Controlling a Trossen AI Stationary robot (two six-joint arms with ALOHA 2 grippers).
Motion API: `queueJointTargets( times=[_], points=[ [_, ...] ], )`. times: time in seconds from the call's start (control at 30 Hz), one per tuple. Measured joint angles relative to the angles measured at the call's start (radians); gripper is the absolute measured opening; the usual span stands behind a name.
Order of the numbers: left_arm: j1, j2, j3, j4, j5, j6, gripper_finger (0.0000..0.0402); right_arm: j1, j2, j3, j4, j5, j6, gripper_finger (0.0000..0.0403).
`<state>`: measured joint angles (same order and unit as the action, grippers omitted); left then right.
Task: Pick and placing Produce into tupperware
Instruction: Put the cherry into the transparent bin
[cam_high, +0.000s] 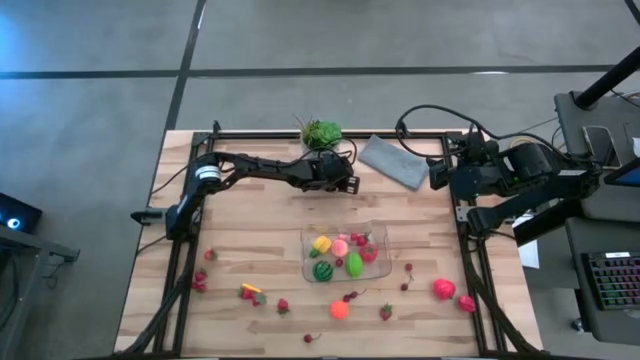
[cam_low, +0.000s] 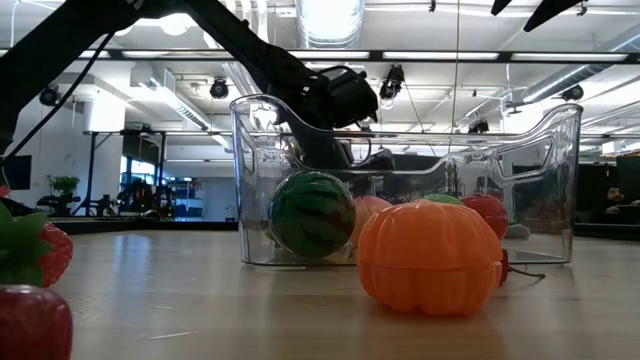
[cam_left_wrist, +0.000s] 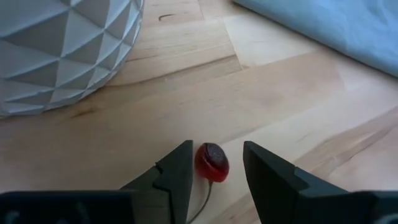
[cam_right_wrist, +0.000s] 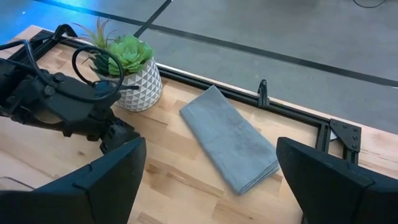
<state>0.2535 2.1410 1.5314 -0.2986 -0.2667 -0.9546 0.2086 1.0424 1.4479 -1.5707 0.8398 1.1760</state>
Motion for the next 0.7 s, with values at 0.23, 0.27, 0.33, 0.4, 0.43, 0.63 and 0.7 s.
queueJointTargets(
  times=[0.23,0.27,0.33,0.4,0.43,0.63,0.7],
  points=[
    [0.0,0.0,-0.007,0.001,-0.022,0.001,0.0126,0.0,0.0,0.0,0.0,0.0,-0.005,0.0352],
    [0.0,0.0,-0.011,0.001,-0.022,0.0,0.0126,0.0,0.0,0.0,0.0,0.0,-0.007,0.0352],
    [0.0,0.0,-0.023,0.0,-0.022,-0.002,0.0126,0.0,0.0,0.0,0.0,0.0,-0.007,0.0352],
    [0.0,0.0,-0.037,0.002,-0.021,-0.008,0.0126,0.0,0.0,0.0,0.0,0.0,-0.007,0.0352],
    [0.0,0.0,-0.046,0.003,-0.018,-0.014,0.0126,0.0,0.0,0.0,0.0,0.0,-0.007,0.0352],
    [0.0,0.0,-0.059,0.031,-0.011,-0.053,0.0126,0.0,0.0,0.0,0.0,0.0,-0.007,0.0352],
    [0.0,0.0,-0.056,0.034,-0.004,-0.053,0.0126,0.0,0.0,0.0,0.0,0.0,-0.007,0.0352]
  ],
)
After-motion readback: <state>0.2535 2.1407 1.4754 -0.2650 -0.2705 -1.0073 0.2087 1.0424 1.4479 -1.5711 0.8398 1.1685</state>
